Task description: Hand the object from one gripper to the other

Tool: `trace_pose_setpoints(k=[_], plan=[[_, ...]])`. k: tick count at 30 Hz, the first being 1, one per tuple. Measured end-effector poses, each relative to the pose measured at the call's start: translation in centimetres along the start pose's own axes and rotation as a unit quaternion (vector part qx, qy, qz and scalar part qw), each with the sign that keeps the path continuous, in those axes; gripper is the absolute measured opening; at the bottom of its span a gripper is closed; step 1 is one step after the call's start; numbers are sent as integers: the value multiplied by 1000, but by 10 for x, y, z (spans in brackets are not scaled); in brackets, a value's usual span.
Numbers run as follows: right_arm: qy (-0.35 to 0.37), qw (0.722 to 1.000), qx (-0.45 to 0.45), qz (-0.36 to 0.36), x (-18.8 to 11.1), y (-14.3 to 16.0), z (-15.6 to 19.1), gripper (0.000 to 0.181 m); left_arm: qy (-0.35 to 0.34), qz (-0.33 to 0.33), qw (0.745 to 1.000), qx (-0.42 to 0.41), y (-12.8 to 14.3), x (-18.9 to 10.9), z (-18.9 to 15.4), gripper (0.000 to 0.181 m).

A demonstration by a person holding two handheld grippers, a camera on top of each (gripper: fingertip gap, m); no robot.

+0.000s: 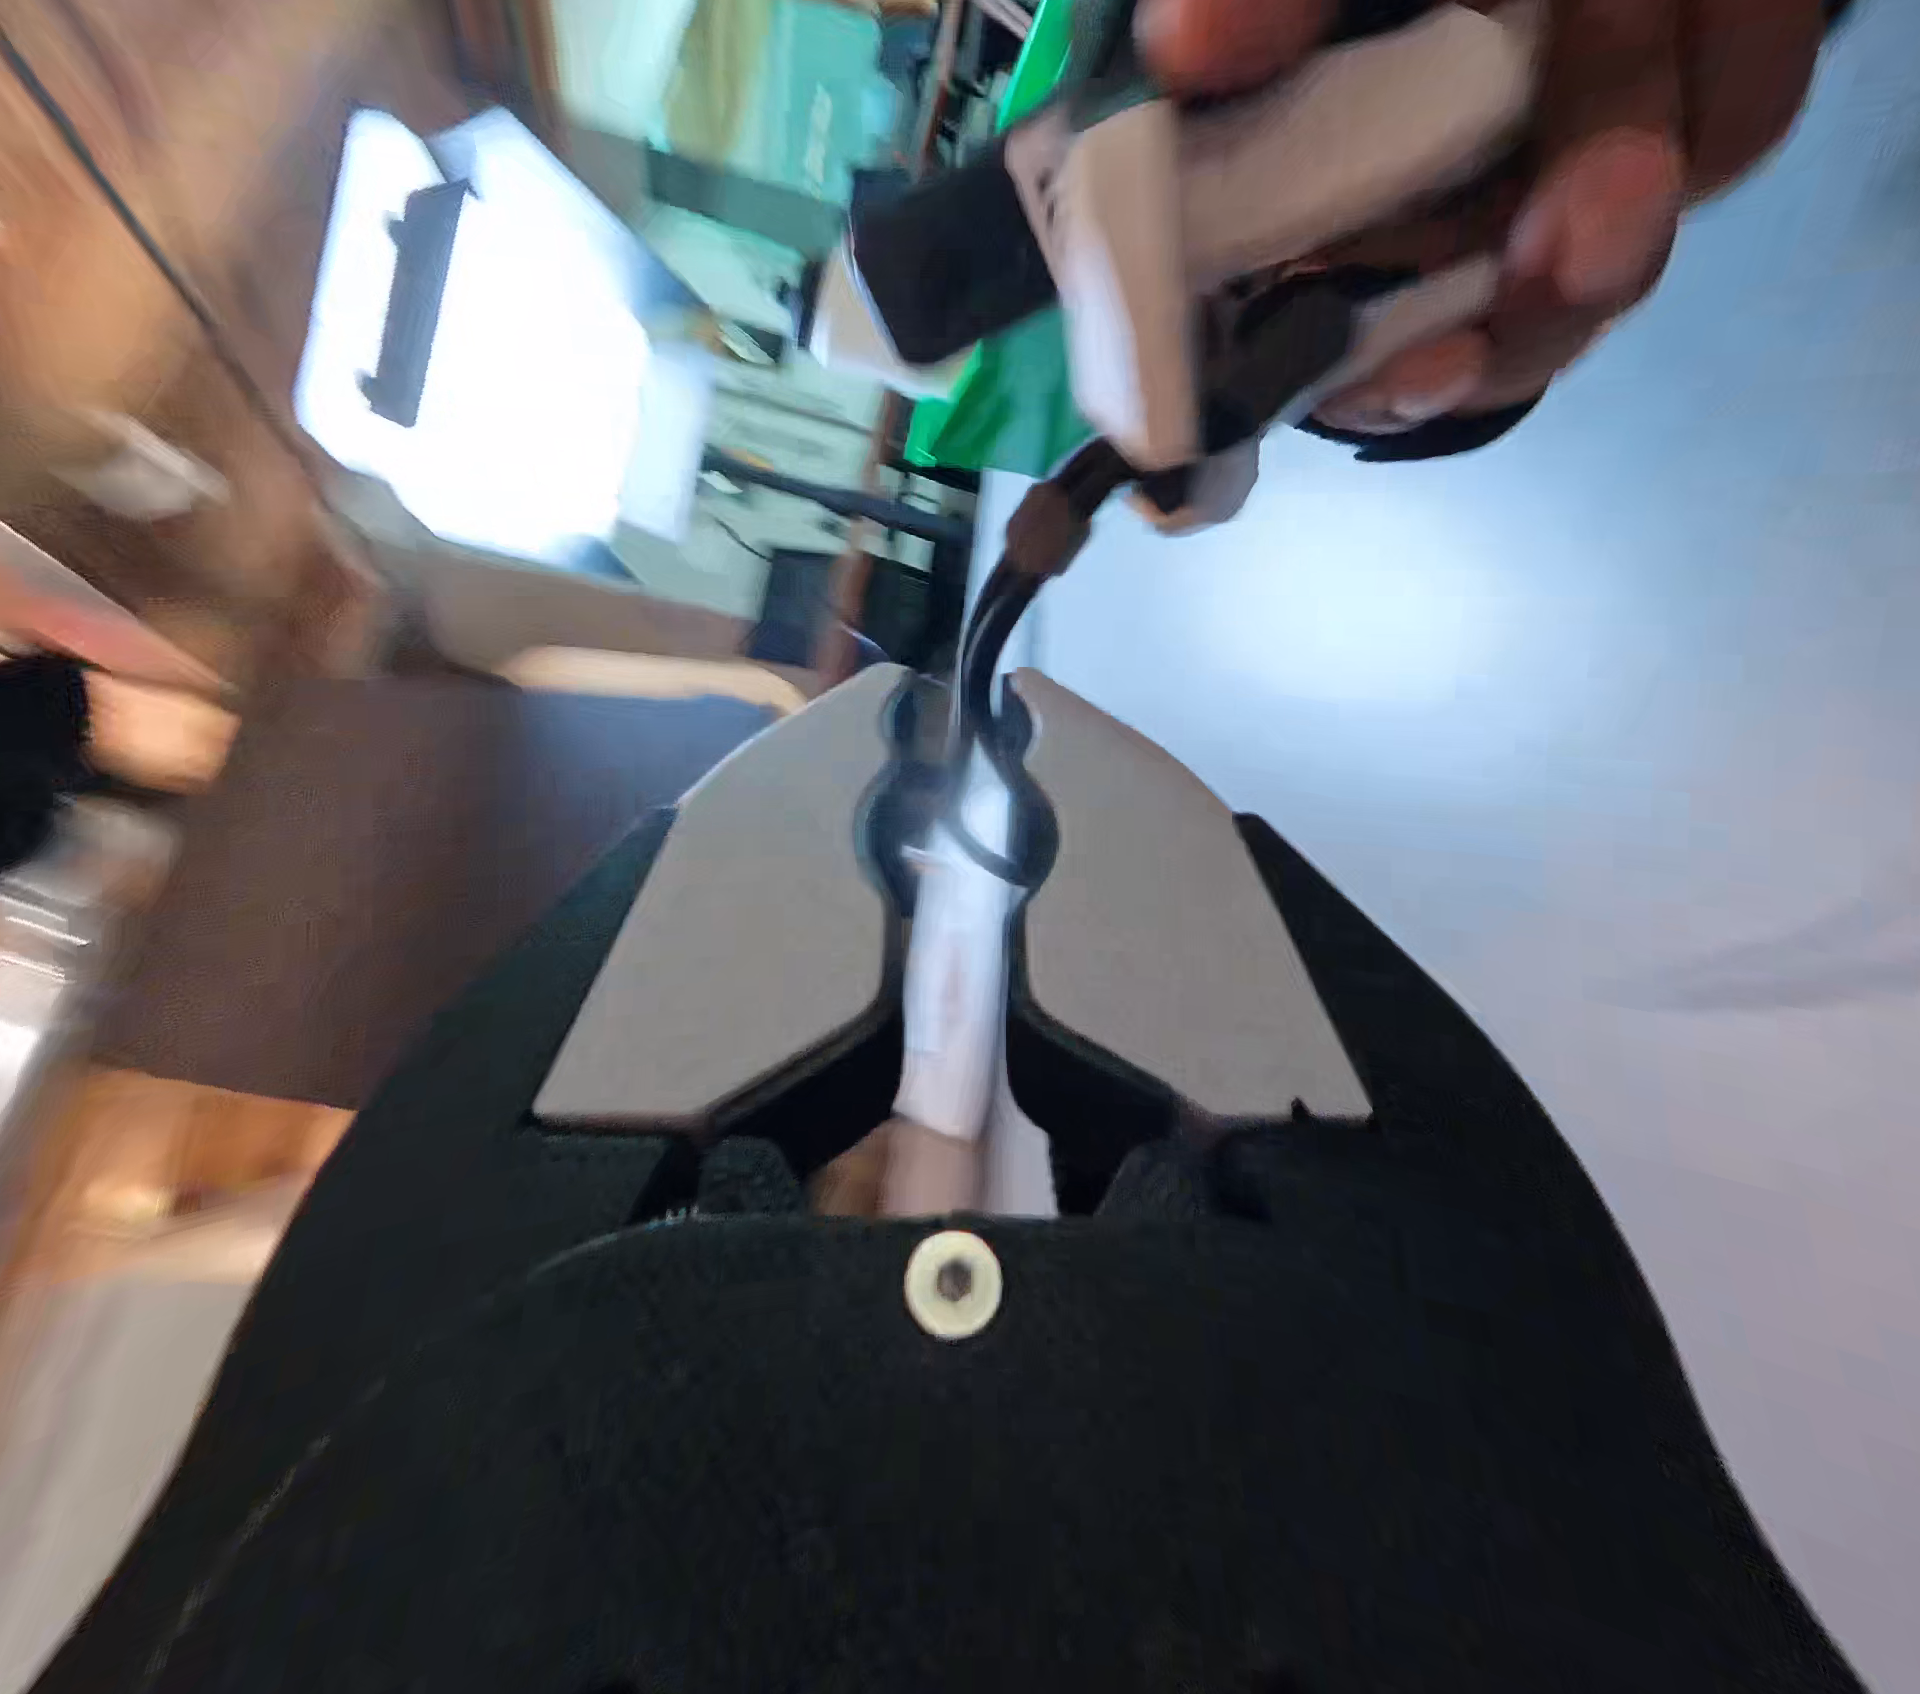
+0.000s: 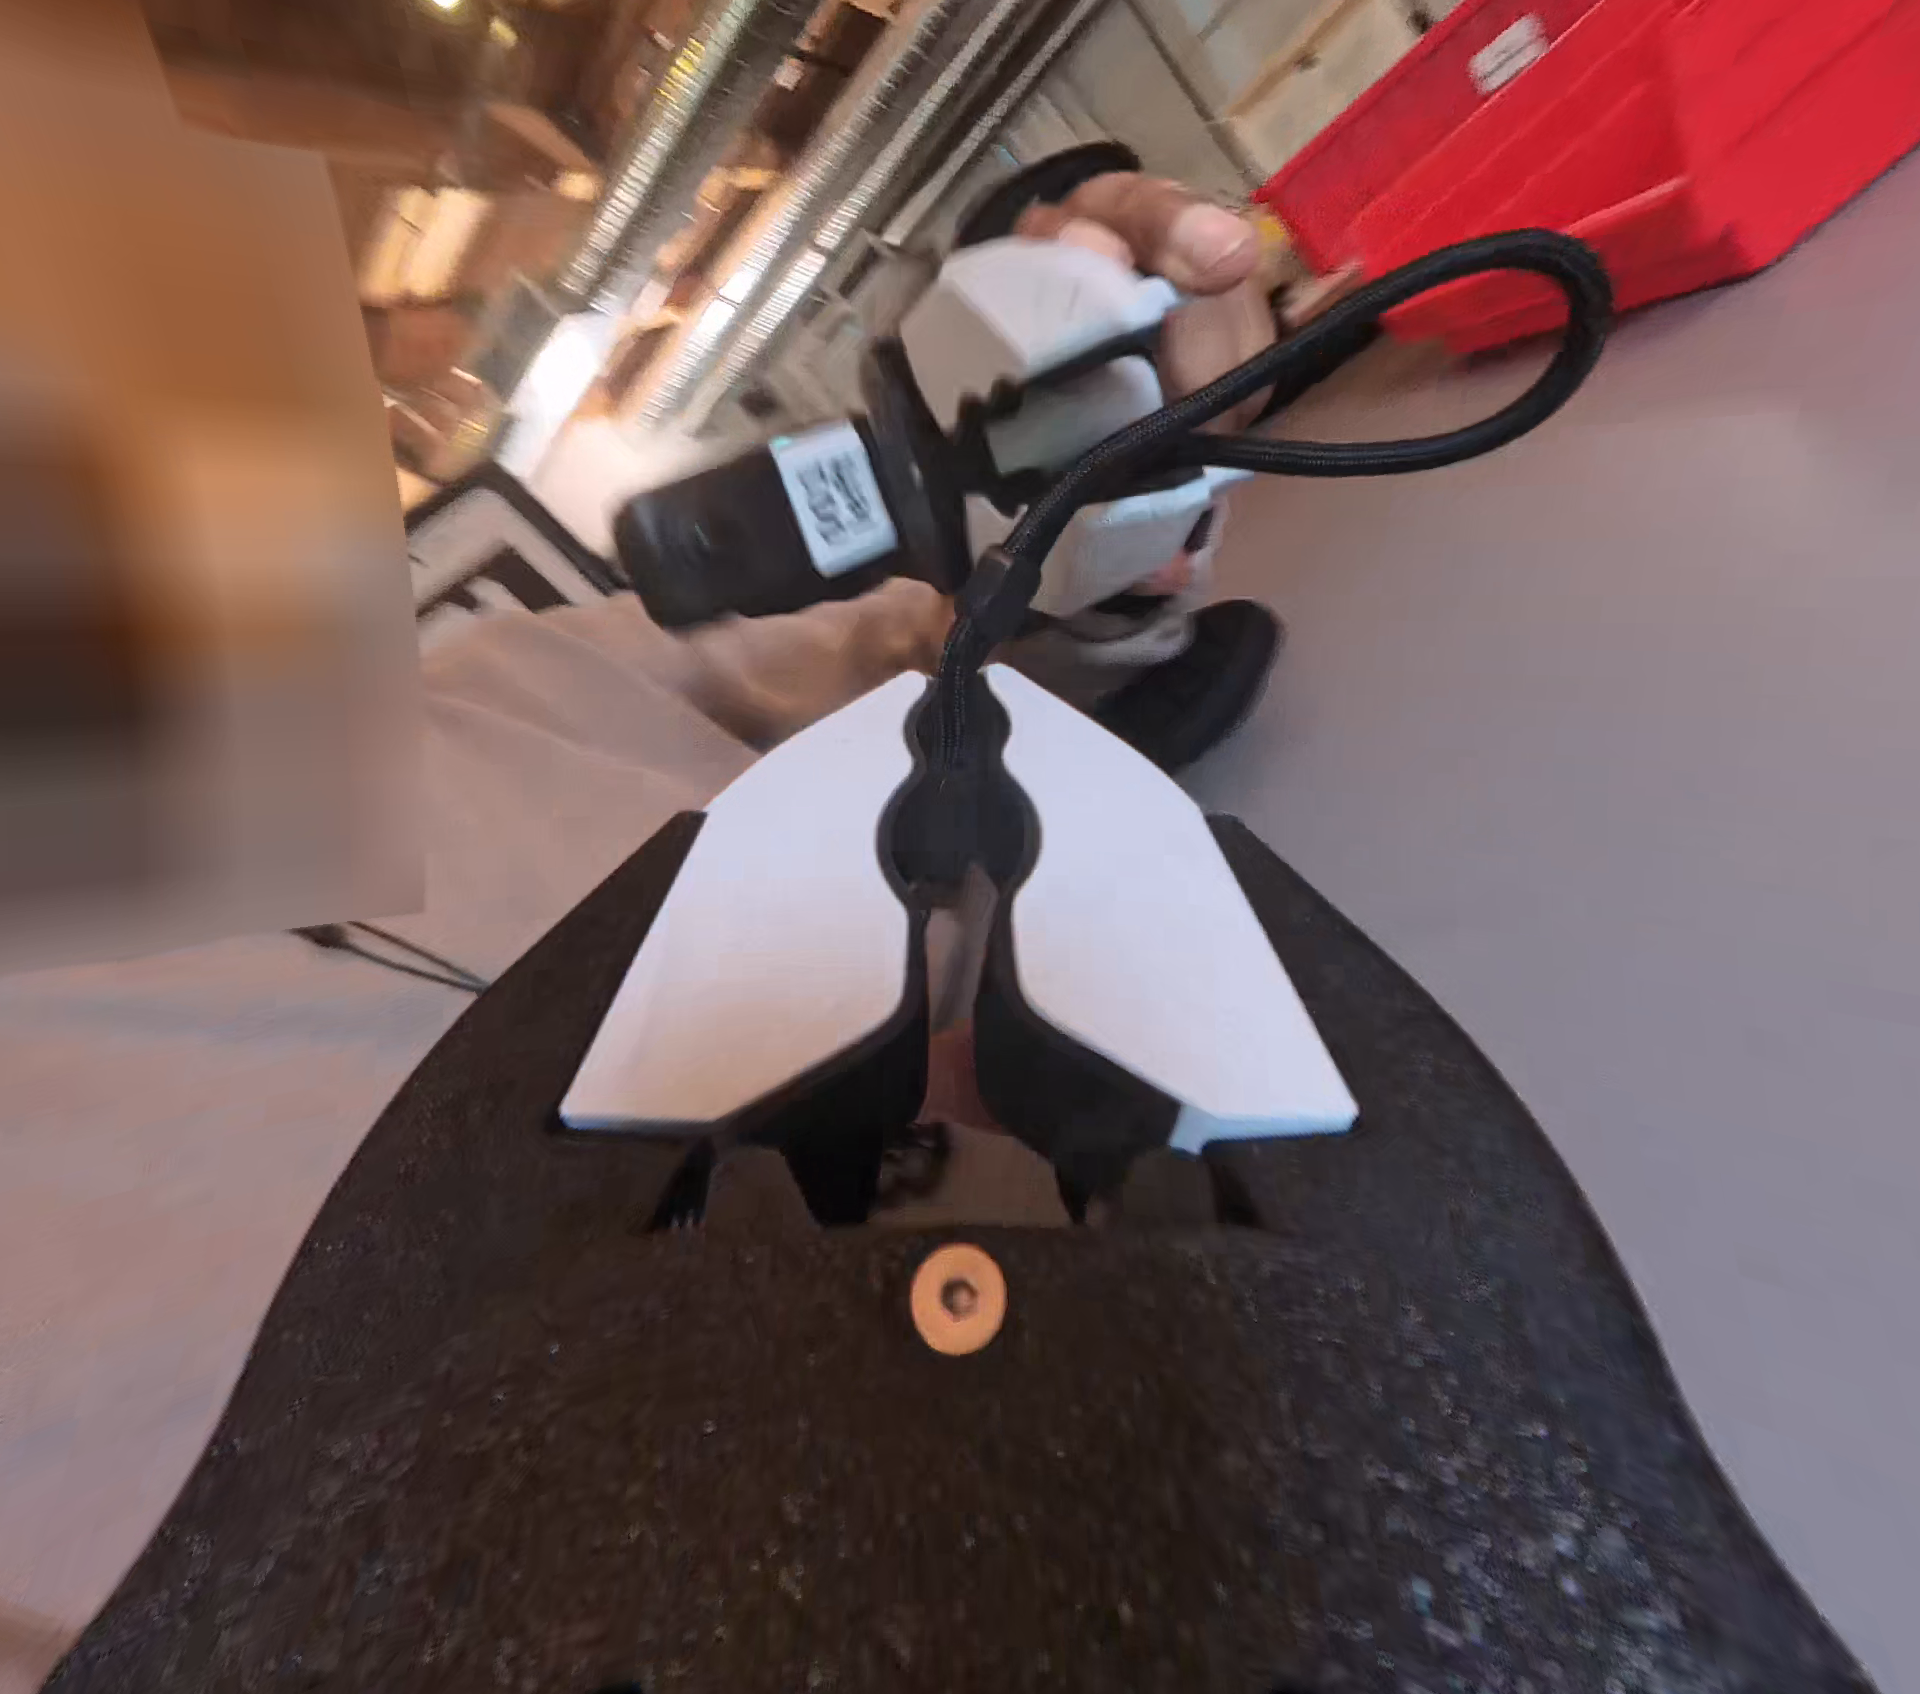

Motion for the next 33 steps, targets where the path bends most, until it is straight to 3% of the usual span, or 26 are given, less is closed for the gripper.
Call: trace_pose_setpoints(k=[1, 3, 4, 7, 10, 11, 12, 13, 15, 16, 18, 19, 20, 21, 24, 26, 28, 32, 33], plan=[[38, 998, -58, 10, -3, -2, -1, 3, 21, 3, 996, -92, 7, 1, 6, 25], [127, 975, -183, 28, -12, -9, -4, 3, 52, -34, 958, -279, 17, 0, 20, 30], [168, 953, -249, 37, -16, -13, -5, 3, 68, -62, 923, -375, 22, -2, 27, 28], [269, 862, -424, 66, -26, -21, -6, 3, 142, -138, 758, -621, 36, -1, 36, 28], [334, 766, -540, 102, -26, -20, -7, 3, 208, -187, 596, -753, 42, 8, 28, 38], [355, 733, -568, 116, -23, -18, -8, 3, 224, -199, 557, -774, 41, 12, 24, 42], [369, 706, -590, 129, -21, -15, -9, 3, 242, -202, 540, -781, 36, 16, 18, 45], [390, 675, -610, 141, -18, -14, -11, 4, 259, -196, 542, -775, 30, 20, 11, 49], [420, 601, -655, 183, -13, -8, -16, 4, 270, -172, 582, -748, 18, 27, 2, 47], [426, 564, -677, 205, -11, -5, -19, 4, 256, -159, 611, -732, 16, 30, 0, 36], [426, 527, -702, 218, -7, 0, -21, 4, 237, -133, 664, -697, 16, 32, 0, 7], [427, 533, -698, 214, -7, -1, -21, 4, 233, -124, 684, -680, 17, 31, 1, 5], [426, 558, -684, 199, -7, -3, -19, 4, 226, -122, 699, -667, 19, 29, 4, 4], [420, 600, -656, 180, -9, -7, -17, 7, 216, -123, 714, -655, 21, 26, 7, 4], [344, 797, -482, 114, -15, -15, -11, 43, 184, -147, 740, -630, 26, 14, 22, 4], [241, 912, -325, 59, -21, -21, -3, 52, 177, -185, 736, -627, 29, 5, 32, 4], [157, 967, -198, 17, -30, -27, -1, 54, 195, -253, 702, -637, 28, -5, 41, 4], [56, 991, -104, 64, -29, -8, -11, 58, 286, -404, 556, -668, 16, -23, 48, 4], [15, 995, -68, 72, -24, -1, -9, 58, 308, -421, 530, -669, 11, -23, 47, 4]])
Point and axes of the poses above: each gripper's, where its closed fingertips meet, x out along the fingers, y out of its underside, z = x × y across the jaws, the point moved 6 cm from there along -x, back along the fingers, and after that the axes turned 4 degrees about -z, right-handed, at the moved point
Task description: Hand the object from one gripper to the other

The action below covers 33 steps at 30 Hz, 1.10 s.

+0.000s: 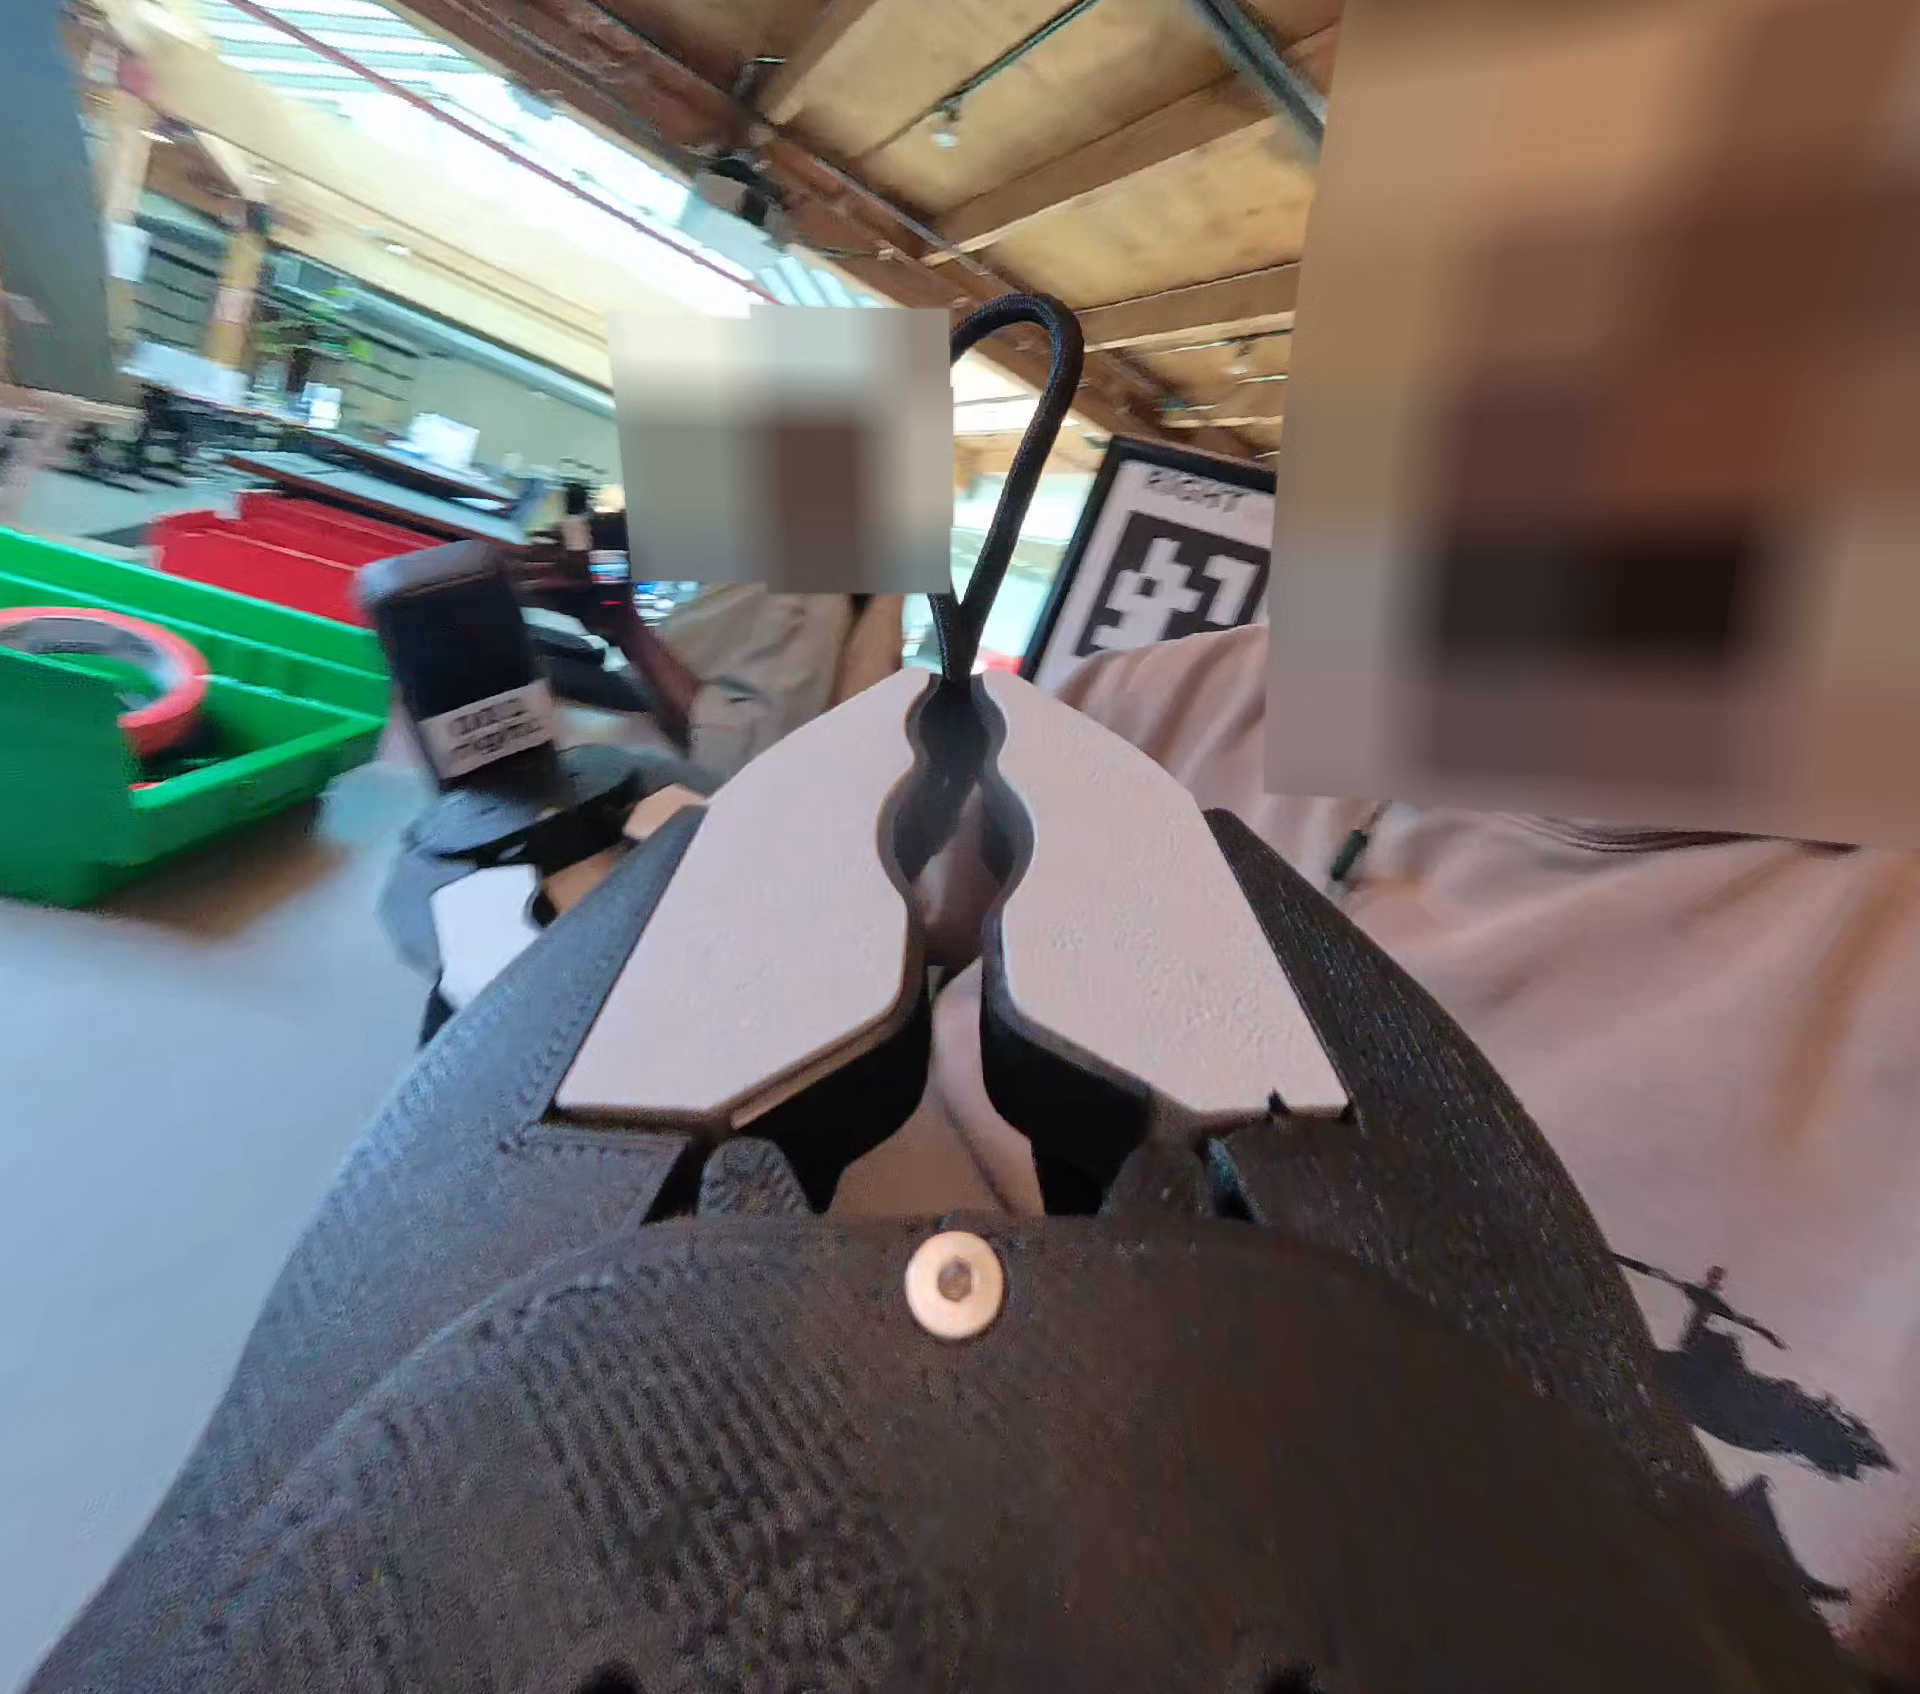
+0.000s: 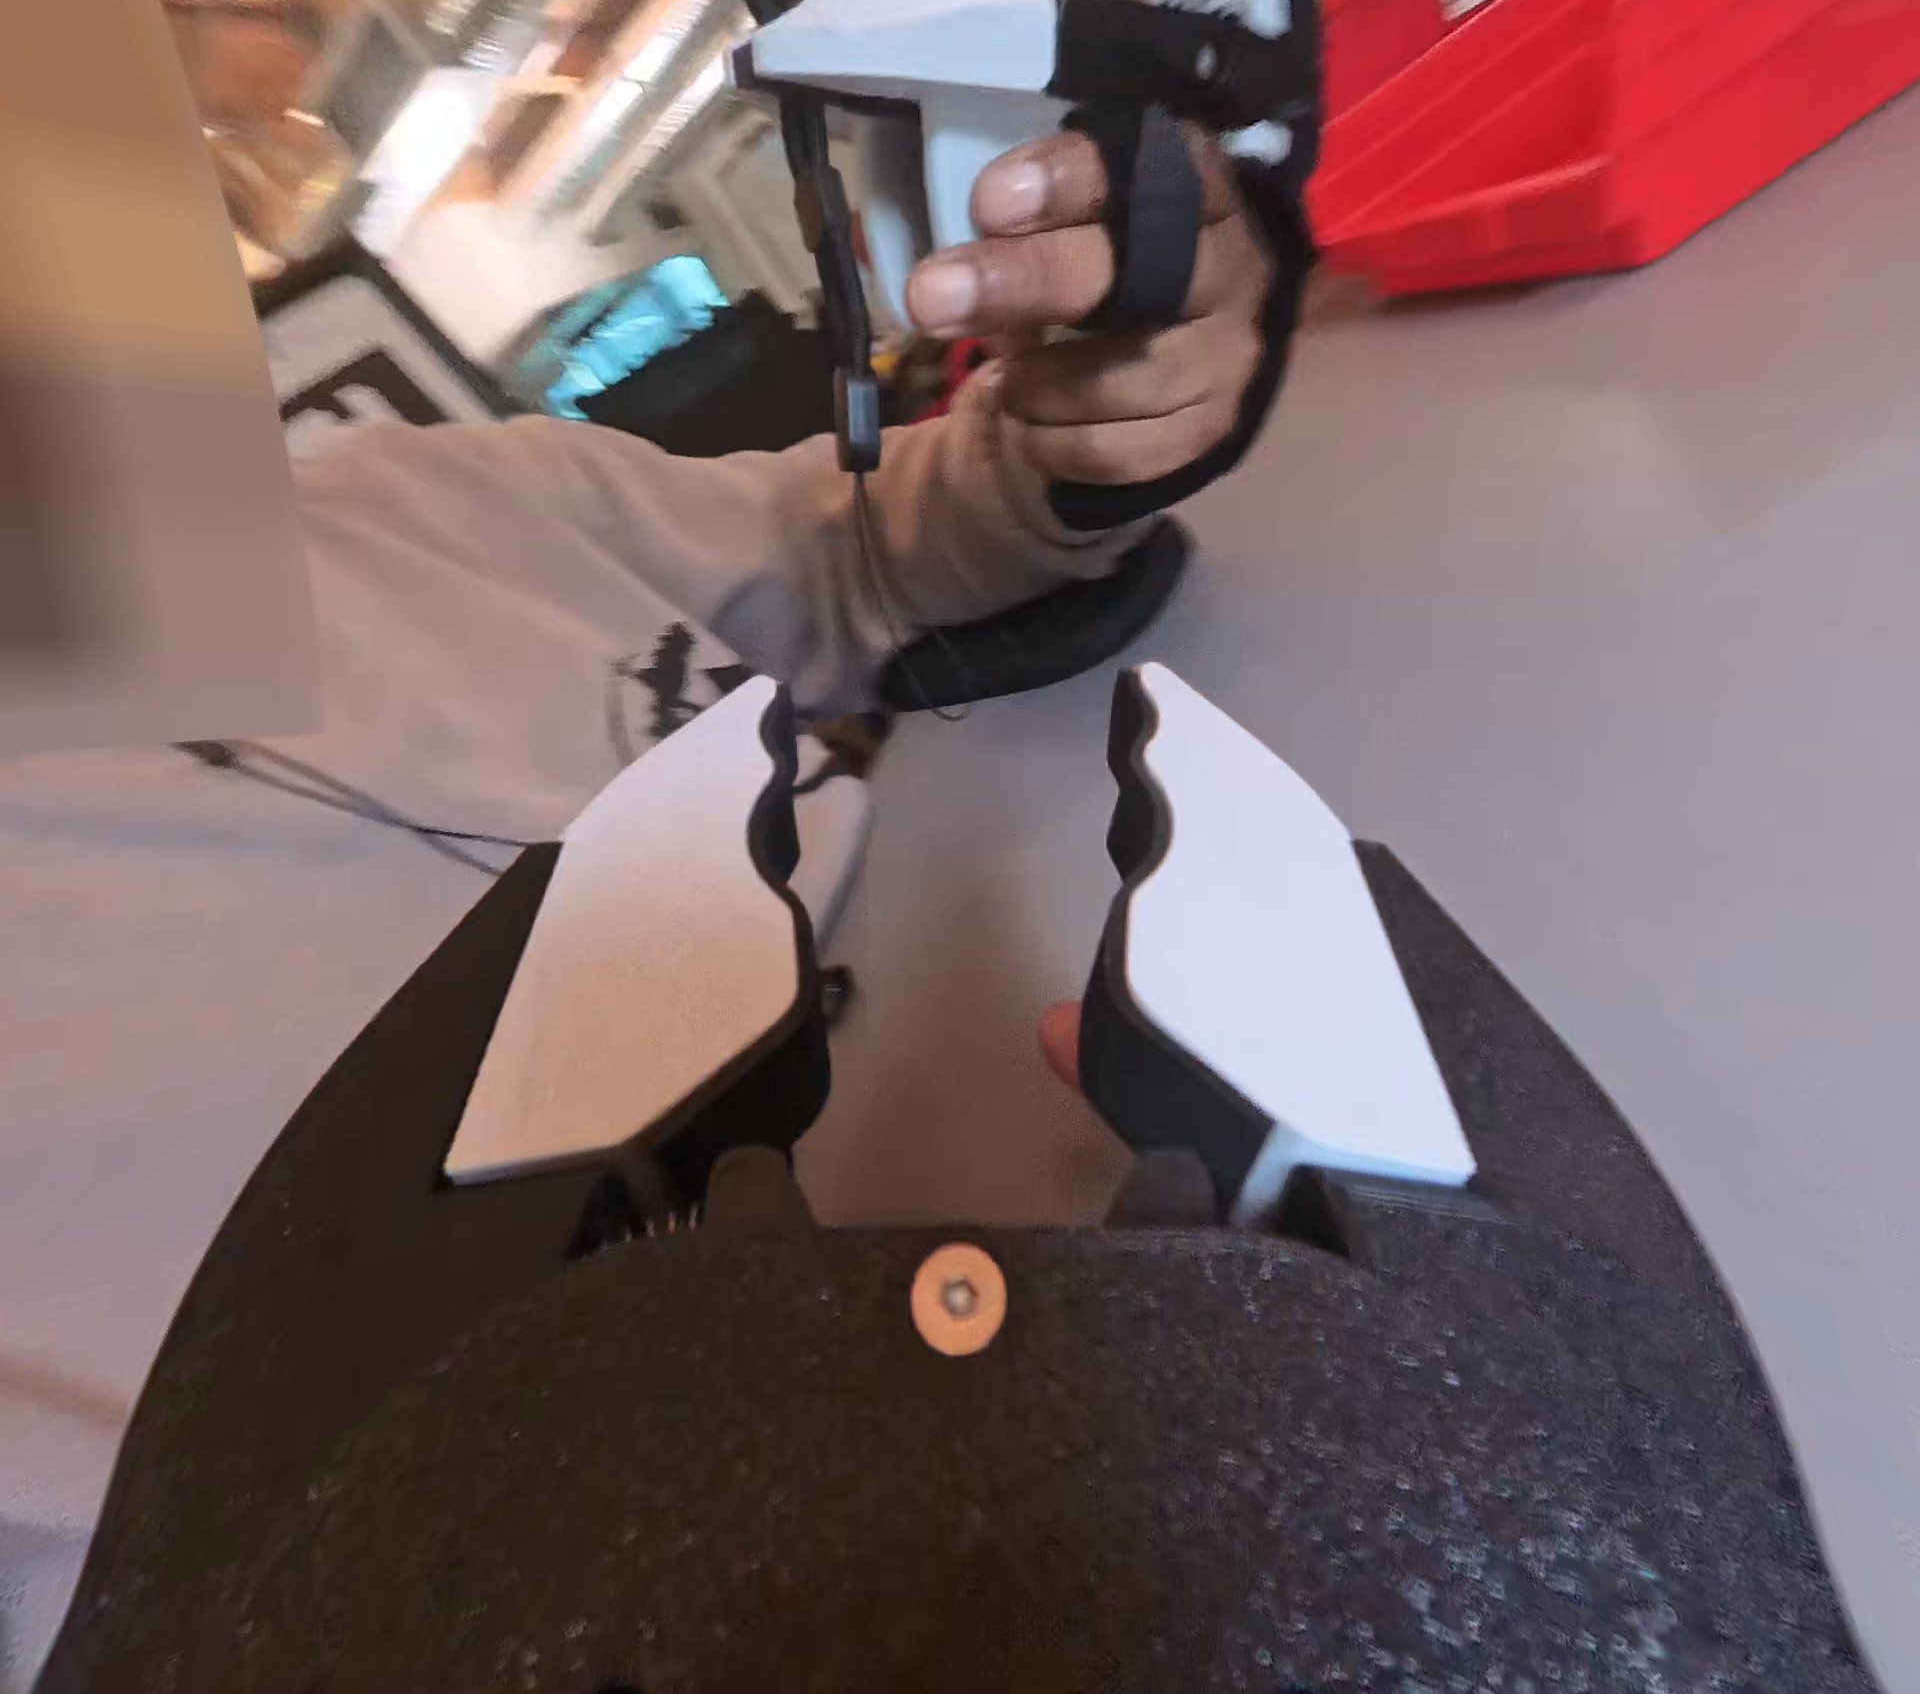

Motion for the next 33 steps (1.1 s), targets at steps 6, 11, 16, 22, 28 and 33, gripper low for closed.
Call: trace_pose_setpoints(k=[6, 11, 16, 22, 28, 33], plan=[[-181, 981, 73, -5, 48, 10, 36, 21, 65, 33, 997, -34, 29, 23, 1, 5], [-45, 997, -37, -49, 40, -3, 28, 7, -68, 28, 997, -30, 21, 7, 28, 8], [279, 933, -215, -78, 5, -24, -7, 7, -240, -4, 970, -35, 19, -18, 57, 29], [550, 651, -506, 134, -3, -21, -30, 7, -395, 17, 916, -66, 44, -11, 80, 42], [531, 524, -619, 246, 24, -3, -33, 8, -396, 13, 913, -99, 47, -17, 91, 13], [367, 841, -375, 135, 23, -3, -24, 30, -288, 20, 957, -22, 23, -10, 74, 12]])
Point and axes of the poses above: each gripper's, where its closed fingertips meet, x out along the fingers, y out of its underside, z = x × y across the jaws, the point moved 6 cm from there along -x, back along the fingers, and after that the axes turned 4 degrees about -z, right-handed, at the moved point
